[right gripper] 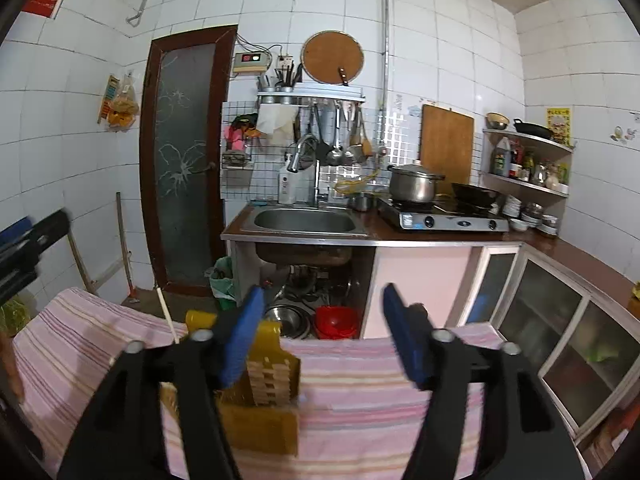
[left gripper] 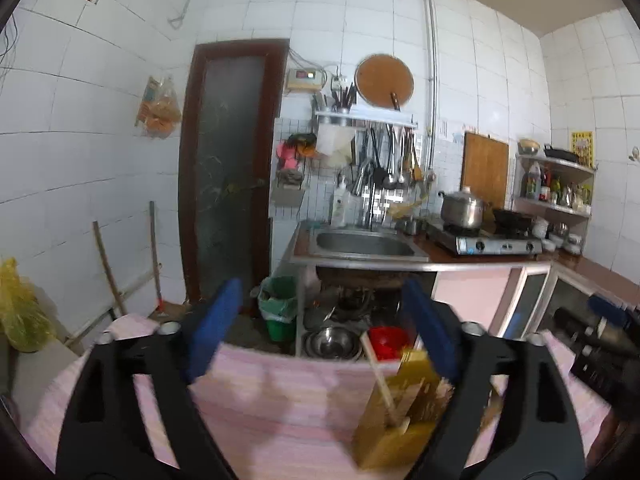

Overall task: Organize utensils
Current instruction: 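Open both tools to drop the chopstick and spatula into the caddy, then lower both tools to the loose chopsticks and close each on one chopstick, then lift both held chopsticks and carry them over the yellow caddy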

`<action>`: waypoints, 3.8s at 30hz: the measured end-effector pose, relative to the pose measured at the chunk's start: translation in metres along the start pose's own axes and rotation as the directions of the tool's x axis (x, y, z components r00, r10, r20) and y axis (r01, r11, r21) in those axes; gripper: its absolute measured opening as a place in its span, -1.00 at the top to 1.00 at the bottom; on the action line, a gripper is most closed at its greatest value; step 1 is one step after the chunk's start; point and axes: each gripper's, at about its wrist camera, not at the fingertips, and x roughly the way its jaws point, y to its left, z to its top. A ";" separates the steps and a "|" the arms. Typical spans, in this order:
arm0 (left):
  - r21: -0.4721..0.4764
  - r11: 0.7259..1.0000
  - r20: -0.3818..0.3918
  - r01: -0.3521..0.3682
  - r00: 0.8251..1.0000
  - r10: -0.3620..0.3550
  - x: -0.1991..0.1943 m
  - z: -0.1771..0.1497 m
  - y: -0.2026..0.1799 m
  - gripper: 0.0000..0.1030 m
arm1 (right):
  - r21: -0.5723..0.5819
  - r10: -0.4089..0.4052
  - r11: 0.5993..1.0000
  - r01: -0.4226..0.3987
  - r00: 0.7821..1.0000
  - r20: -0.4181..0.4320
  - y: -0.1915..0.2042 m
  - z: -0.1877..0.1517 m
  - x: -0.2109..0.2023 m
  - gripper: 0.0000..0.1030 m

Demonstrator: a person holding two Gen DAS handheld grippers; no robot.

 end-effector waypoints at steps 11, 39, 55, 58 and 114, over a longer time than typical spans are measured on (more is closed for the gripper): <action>0.089 0.996 -0.174 -0.018 0.984 0.034 -0.050 -0.076 0.029 -0.90 | 0.013 0.002 1.000 -0.001 0.992 -0.125 0.003 -0.081 -0.057 -0.56; 0.151 0.988 -0.550 -0.025 0.829 0.105 0.022 -0.218 0.032 -0.90 | 0.016 -0.016 1.000 0.023 0.935 -0.354 0.018 -0.196 -0.022 -0.57; 0.198 0.980 -0.621 -0.029 0.770 0.148 0.013 -0.232 0.016 -0.90 | -0.021 -0.026 1.000 0.018 0.863 -0.504 0.030 -0.216 -0.007 -0.45; 0.183 0.983 -0.620 -0.018 0.774 0.130 0.009 -0.231 0.013 -0.90 | -0.009 -0.010 1.000 0.006 0.857 -0.514 0.031 -0.218 -0.007 -0.40; 0.125 0.989 -0.657 0.077 0.753 0.024 0.003 -0.231 -0.019 0.82 | 0.055 0.082 0.997 -0.062 0.857 -0.509 0.037 -0.200 0.007 0.88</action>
